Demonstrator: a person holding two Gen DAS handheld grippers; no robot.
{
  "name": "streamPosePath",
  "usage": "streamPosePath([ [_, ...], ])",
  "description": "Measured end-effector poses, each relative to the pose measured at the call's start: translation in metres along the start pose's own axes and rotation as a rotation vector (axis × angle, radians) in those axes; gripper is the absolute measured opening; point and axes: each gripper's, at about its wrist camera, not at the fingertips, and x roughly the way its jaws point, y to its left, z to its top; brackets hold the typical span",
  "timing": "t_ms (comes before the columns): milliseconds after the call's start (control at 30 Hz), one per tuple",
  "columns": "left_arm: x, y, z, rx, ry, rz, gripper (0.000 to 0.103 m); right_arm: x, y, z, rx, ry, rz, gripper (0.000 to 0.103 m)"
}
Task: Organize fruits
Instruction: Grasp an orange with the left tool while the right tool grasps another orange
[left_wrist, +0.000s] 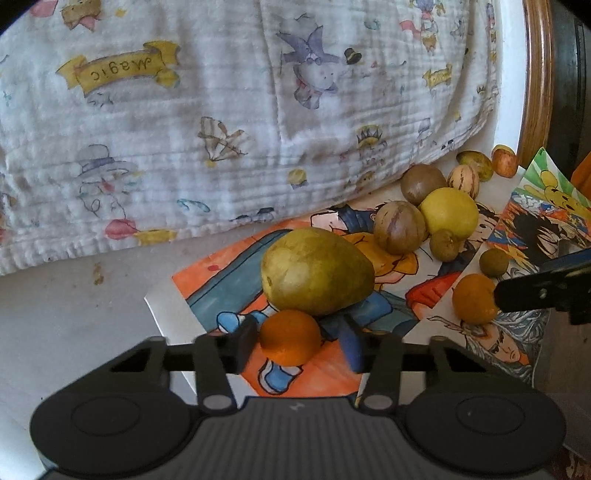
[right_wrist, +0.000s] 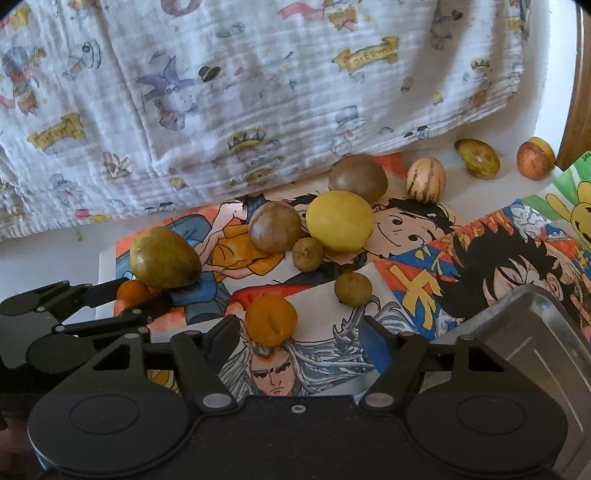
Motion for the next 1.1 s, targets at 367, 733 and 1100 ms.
streamPosePath([
  [367, -0.01, 0.006, -0.006, -0.013, -0.011, -0.006, 0.035, 0.02, 0.005, 0.0, -0.029, 0.031, 0.02, 0.056],
  [733, -0.014, 0.009, -0.009, -0.029, -0.015, -0.011, 0.035, 0.039, 0.023, 0.007, -0.094, 0.056, 0.044, 0.043],
  [1100, -0.017, 0.007, -0.011, -0.037, -0.014, -0.006, 0.035, 0.04, 0.021, 0.006, -0.088, 0.078, 0.044, 0.039],
])
